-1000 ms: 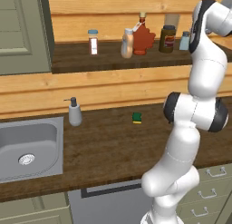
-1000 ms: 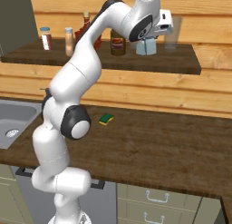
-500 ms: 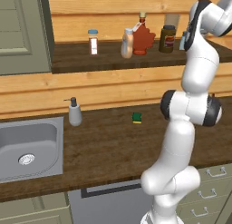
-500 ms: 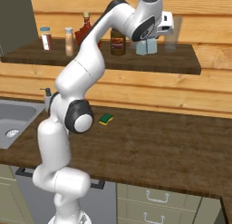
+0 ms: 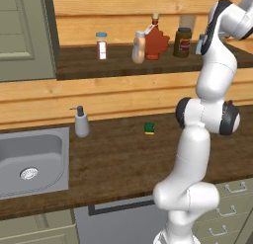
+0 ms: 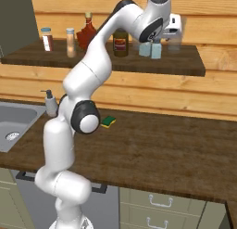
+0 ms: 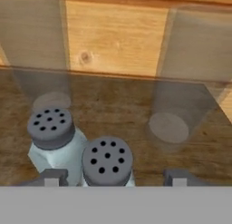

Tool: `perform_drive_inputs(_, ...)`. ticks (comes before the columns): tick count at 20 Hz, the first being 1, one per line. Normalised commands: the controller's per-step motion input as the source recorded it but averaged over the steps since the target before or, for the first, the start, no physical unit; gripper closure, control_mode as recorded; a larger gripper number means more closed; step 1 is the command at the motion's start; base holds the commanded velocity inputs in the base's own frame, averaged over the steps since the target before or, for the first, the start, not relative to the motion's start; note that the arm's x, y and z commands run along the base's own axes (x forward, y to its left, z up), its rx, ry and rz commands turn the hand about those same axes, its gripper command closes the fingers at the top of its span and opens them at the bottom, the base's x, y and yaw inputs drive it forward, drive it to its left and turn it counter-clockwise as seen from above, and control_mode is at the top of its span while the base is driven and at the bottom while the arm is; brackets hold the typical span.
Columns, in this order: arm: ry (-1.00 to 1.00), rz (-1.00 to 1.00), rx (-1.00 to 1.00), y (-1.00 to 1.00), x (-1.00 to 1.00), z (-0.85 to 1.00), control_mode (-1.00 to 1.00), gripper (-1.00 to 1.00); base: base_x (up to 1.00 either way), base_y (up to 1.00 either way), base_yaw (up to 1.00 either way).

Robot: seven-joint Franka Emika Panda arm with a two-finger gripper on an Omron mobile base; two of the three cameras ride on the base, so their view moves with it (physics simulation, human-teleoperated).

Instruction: Put the shaker and condiment bottle from the counter next to their counterparts in the cabinet.

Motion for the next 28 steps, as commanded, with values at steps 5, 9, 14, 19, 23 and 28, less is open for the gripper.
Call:
perform_drive_inputs(5, 0.03, -0.03, 0.00, -0.39, -0.08, -0.22, -1.00, -1.00, 0.00, 0.00, 0.00)
perform_drive_inputs(9, 0.00, 0.00, 0.01, -0.31, -0.67, -0.06, -1.00, -1.00, 0.00, 0.00, 0.00)
perform_drive_inputs(14, 0.00, 0.00, 0.08, -0.07, -0.53, -0.06, -1.00, -1.00, 0.00, 0.00, 0.00)
perform_drive_inputs(19, -0.02, 0.04, 0.13, -0.02, -0.93, -0.17, -1.00, -1.00, 0.00, 0.00, 0.00)
perform_drive_inputs(23, -0.18, 0.00, 0.01, 0.00, -1.00, -0.51, -1.00, -1.00, 0.00, 0.00, 0.00)
perform_drive_inputs(28, -0.25, 0.00, 0.00, 0.09, -1.00, -0.78, -1.00, -1.00, 0.00, 0.00, 0.00)
